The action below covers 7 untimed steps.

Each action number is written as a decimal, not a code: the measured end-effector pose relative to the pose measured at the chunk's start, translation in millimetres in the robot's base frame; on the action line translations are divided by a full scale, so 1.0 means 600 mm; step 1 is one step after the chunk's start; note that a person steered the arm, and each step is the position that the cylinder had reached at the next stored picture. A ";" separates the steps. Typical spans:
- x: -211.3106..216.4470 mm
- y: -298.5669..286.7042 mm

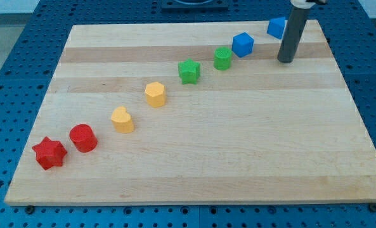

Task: Move the heart at the top left of the board

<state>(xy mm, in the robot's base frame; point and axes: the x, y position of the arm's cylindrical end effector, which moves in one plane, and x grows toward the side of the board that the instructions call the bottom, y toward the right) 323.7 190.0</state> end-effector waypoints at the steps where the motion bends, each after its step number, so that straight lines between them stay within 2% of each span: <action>1: 0.014 0.002; 2: 0.108 -0.027; 4: 0.246 -0.201; 5: 0.339 -0.233; 6: 0.365 -0.314; 7: 0.343 -0.401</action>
<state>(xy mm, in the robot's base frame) 529.5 -50.6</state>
